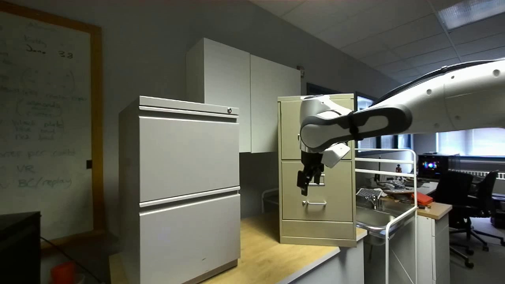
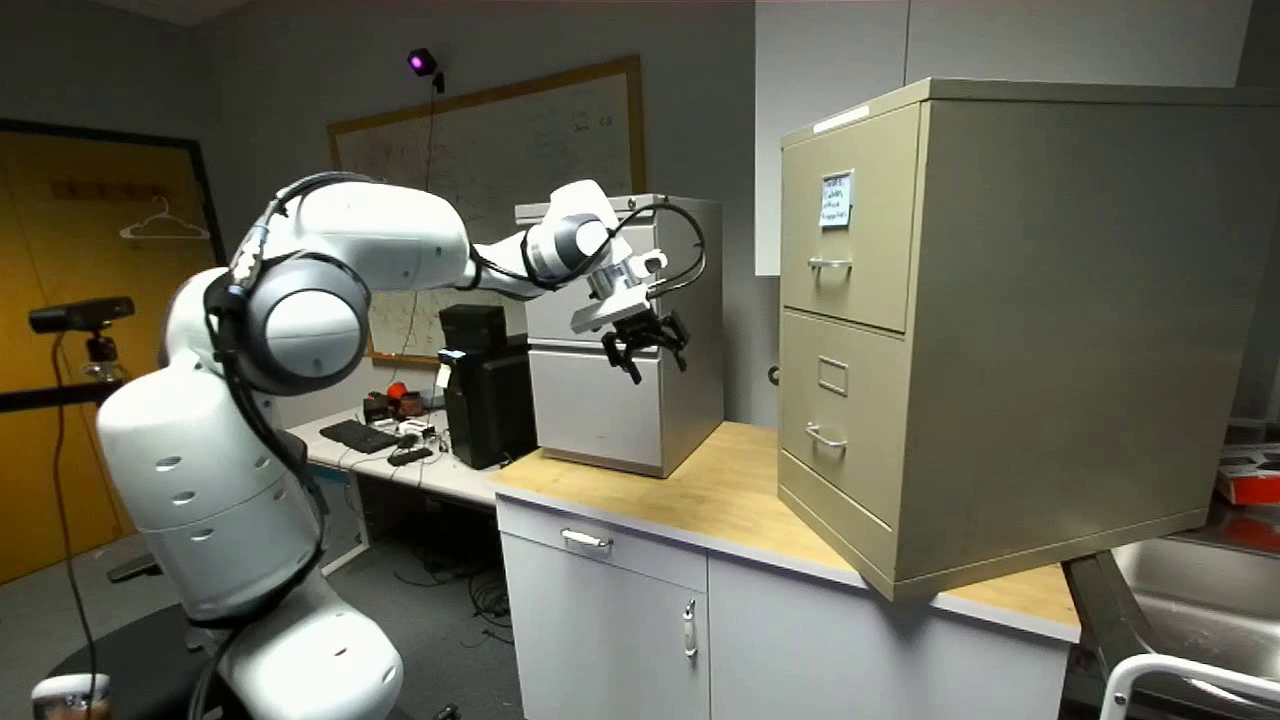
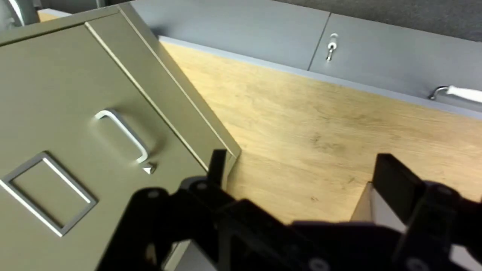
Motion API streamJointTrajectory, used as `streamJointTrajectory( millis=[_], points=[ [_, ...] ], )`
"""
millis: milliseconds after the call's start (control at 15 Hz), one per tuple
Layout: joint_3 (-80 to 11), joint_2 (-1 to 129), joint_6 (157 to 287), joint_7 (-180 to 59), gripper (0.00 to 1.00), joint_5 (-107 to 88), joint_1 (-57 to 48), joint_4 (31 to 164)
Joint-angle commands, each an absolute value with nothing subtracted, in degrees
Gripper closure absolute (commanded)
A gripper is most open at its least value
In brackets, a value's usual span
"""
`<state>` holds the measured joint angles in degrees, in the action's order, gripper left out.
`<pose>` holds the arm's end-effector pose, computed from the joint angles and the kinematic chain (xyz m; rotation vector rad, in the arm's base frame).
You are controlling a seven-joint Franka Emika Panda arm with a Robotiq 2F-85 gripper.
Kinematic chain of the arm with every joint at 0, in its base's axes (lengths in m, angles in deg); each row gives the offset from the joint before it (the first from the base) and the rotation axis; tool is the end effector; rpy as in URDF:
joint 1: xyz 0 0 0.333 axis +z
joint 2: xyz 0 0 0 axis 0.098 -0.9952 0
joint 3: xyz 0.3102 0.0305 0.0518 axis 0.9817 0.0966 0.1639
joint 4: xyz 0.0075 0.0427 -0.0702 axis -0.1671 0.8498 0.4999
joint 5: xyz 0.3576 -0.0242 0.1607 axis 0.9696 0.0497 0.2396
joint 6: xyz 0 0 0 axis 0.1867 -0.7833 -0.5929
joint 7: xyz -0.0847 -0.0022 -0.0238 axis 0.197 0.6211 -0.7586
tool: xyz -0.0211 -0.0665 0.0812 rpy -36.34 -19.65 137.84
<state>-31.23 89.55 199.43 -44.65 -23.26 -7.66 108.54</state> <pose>0.5359 -0.0462 0.6375 2.7873 0.2911 0.3758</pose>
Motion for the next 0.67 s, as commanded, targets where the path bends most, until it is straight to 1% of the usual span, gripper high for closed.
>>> streamJointTrajectory(
  millis=[0,333,600],
  points=[
    [-33.89,78.30,197.85,-37.61,0.00,-26.49,-9.55,94.16],
    [-36.00,66.18,196.66,-30.84,0.00,-23.42,-12.40,79.26],
    [-34.93,58.12,194.23,-25.91,0.00,-18.13,-14.18,68.88]
  ],
)
